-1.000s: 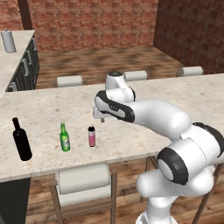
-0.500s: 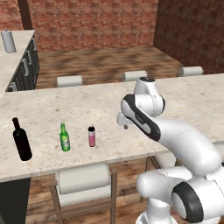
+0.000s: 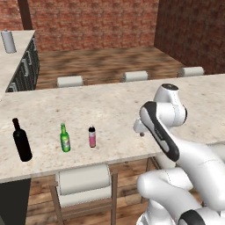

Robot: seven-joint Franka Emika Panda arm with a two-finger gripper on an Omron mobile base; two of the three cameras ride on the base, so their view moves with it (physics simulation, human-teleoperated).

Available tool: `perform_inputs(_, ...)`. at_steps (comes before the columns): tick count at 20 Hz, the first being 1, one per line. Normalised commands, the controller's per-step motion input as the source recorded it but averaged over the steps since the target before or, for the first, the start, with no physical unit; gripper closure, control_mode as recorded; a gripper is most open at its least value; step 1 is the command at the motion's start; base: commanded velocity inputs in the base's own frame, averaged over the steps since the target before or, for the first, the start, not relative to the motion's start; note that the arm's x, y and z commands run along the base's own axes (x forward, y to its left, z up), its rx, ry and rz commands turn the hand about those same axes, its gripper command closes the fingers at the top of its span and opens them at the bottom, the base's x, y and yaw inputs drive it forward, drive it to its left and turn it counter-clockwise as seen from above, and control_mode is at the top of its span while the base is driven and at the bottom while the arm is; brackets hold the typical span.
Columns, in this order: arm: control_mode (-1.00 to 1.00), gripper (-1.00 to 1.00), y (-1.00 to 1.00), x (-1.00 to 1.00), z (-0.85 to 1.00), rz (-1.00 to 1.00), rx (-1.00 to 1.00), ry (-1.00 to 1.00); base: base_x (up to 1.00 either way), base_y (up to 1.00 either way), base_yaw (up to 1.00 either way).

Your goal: Move the drinks to the dining counter.

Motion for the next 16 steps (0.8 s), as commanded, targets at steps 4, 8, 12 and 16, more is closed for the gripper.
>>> perform_inputs(4, -1.0, -1.0, -0.31, -0.47, 0.0, -0.07, -0.01, 0.0, 0.0, 0.0, 0.0)
perform_inputs(8, -1.0, -1.0, -0.03, -0.27, 0.0, -0.11, -0.06, 0.0, 0.0, 0.0, 0.0)
perform_inputs(12, -1.0, -1.0, 0.0, -0.19, 0.0, -0.09, -0.07, 0.0, 0.0, 0.0, 0.0)
perform_inputs(16, -1.0, -1.0, 0.0, -0.04, 0.01, 0.0, -0.03, 0.0, 0.0, 0.0, 0.0)
